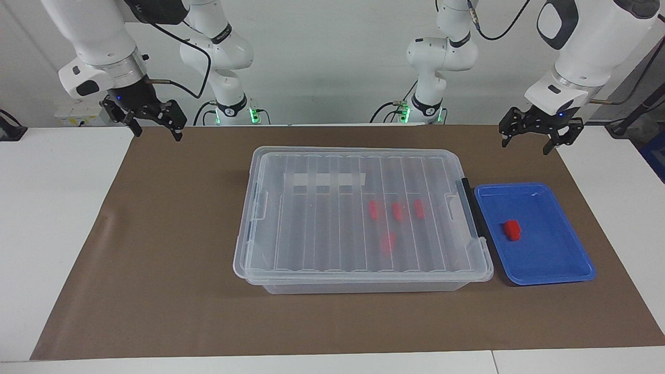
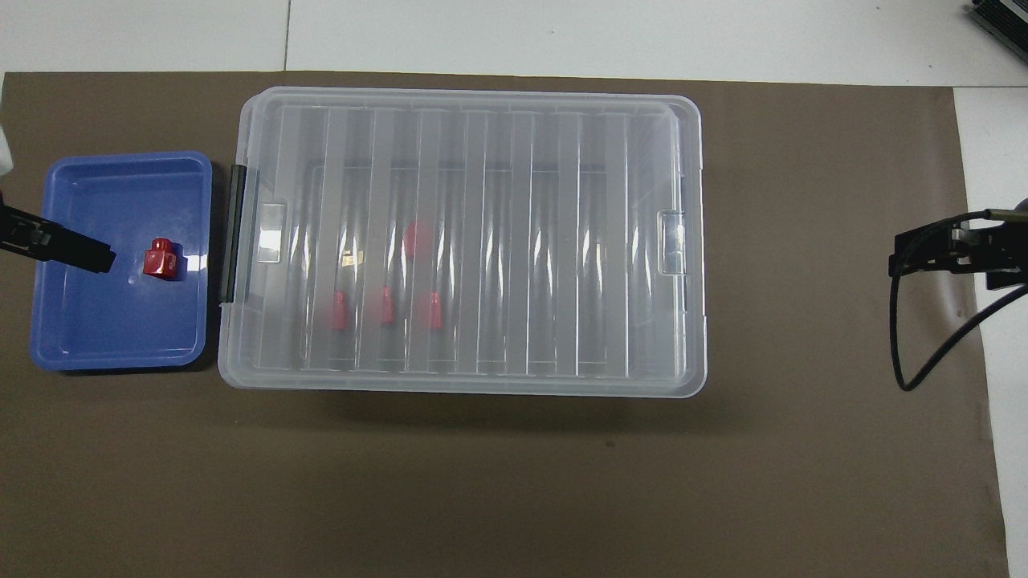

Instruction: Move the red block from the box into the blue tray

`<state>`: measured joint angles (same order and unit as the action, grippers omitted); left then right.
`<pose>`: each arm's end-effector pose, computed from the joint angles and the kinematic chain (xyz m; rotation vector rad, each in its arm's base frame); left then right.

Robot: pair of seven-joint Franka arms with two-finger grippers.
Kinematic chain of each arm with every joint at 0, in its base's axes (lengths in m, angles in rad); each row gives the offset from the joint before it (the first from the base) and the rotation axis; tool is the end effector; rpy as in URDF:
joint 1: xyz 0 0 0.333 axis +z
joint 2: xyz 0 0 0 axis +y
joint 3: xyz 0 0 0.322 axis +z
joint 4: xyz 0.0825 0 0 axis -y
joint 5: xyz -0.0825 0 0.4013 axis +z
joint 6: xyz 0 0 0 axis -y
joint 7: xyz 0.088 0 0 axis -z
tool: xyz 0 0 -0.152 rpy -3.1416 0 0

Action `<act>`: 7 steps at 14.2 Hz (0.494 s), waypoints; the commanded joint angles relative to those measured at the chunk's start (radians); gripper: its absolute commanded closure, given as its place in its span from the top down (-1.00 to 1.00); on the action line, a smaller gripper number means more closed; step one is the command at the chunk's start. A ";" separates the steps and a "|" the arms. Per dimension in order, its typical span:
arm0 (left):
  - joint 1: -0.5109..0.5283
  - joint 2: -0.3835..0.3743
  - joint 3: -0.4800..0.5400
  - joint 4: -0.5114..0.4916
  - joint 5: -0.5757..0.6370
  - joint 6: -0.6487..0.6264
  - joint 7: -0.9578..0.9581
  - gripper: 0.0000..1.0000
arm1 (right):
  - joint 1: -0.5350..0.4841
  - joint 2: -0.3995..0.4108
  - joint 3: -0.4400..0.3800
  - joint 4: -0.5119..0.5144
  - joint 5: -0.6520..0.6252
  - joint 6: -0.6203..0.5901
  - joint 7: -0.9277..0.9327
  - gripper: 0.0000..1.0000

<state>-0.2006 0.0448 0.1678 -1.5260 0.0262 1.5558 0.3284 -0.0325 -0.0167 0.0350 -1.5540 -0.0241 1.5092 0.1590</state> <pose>0.5834 -0.0171 0.5806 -3.0597 0.5585 0.0298 0.5591 -0.0022 0.5979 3.1048 -0.2453 -0.0405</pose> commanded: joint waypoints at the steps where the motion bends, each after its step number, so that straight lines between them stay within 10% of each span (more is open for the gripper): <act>1: 0.001 -0.029 -0.001 -0.034 0.014 0.015 0.006 1.00 | -0.017 -0.005 0.011 -0.003 0.009 -0.010 -0.029 1.00; 7: 0.067 -0.031 -0.051 -0.037 0.014 0.014 0.011 1.00 | -0.015 -0.005 0.009 -0.006 0.009 -0.009 -0.033 1.00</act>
